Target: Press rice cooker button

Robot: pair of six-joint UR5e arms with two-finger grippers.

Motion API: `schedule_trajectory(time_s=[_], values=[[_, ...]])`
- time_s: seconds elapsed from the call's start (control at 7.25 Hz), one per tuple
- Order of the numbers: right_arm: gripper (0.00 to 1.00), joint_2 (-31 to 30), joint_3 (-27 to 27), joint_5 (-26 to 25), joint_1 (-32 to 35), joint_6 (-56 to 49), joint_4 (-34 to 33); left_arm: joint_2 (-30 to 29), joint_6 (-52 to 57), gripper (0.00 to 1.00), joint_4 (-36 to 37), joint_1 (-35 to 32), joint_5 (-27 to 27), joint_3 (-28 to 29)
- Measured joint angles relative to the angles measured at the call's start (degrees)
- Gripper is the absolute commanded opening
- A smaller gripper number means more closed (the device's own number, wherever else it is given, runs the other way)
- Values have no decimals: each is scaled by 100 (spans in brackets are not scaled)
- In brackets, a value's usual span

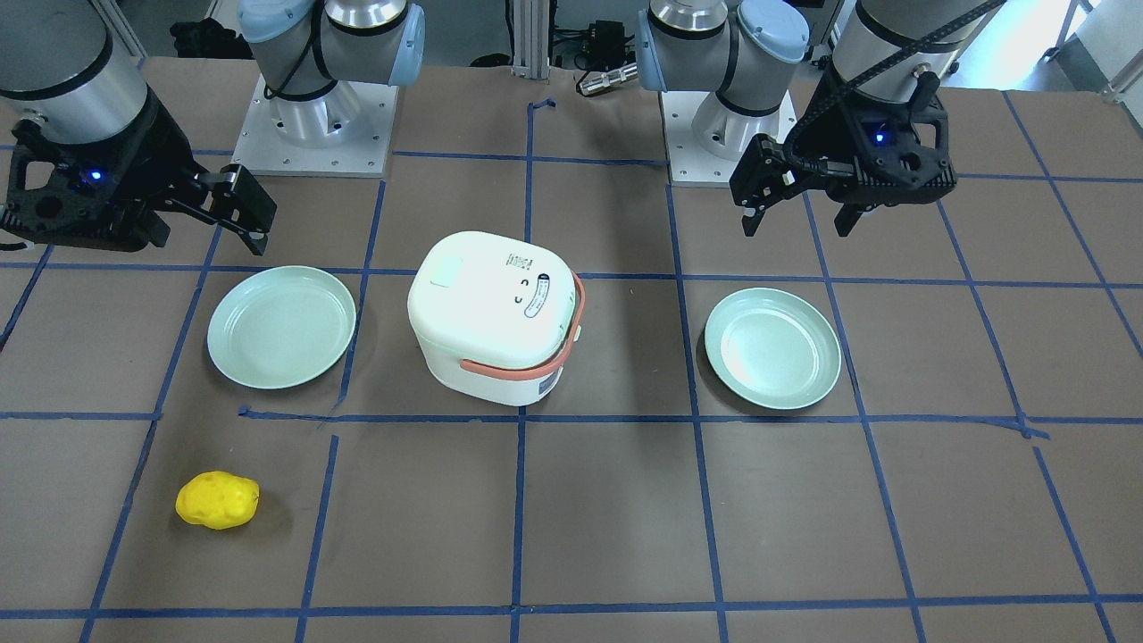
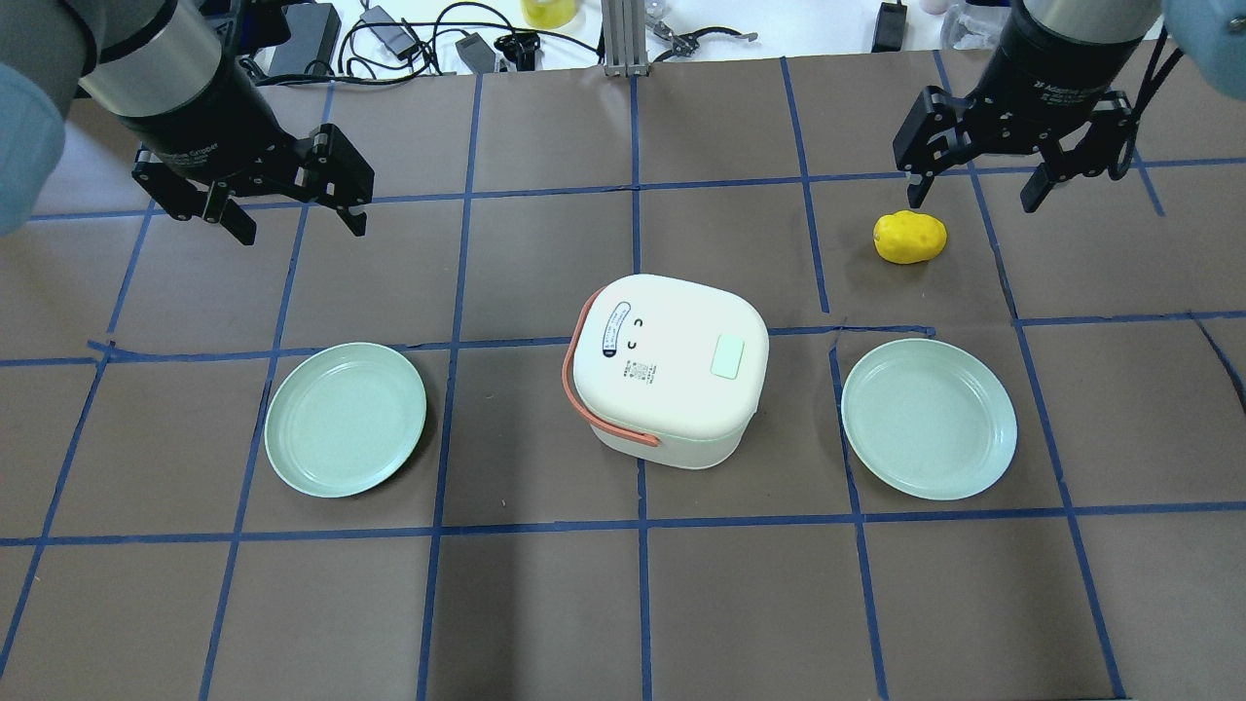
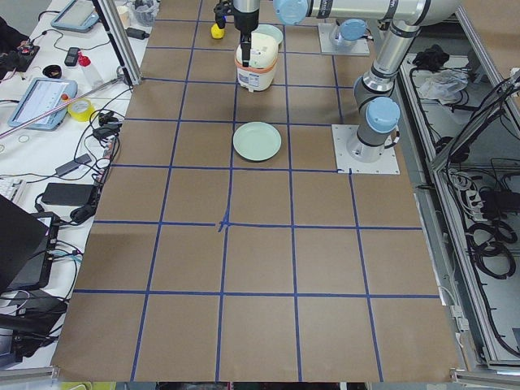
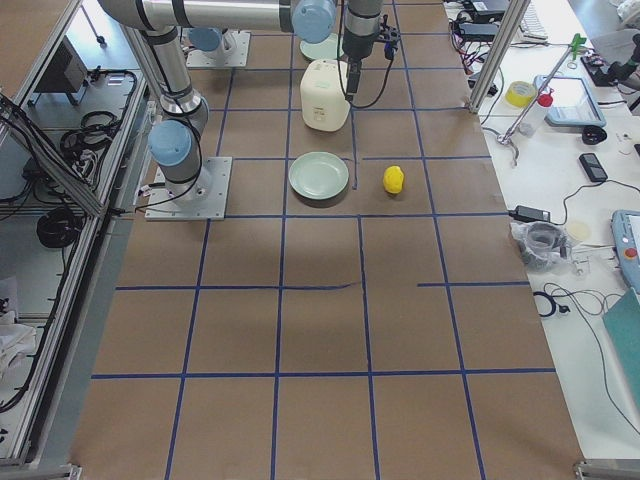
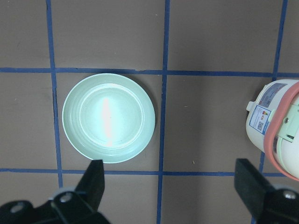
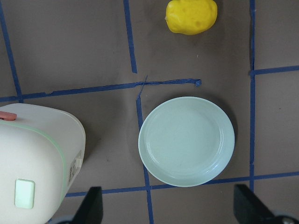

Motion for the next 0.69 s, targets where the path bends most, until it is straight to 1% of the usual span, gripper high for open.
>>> schedule_trajectory(time_s=[0.69], values=[[100,-5,-63,19,1,0,-7,0,1,100,0,0,0,2]])
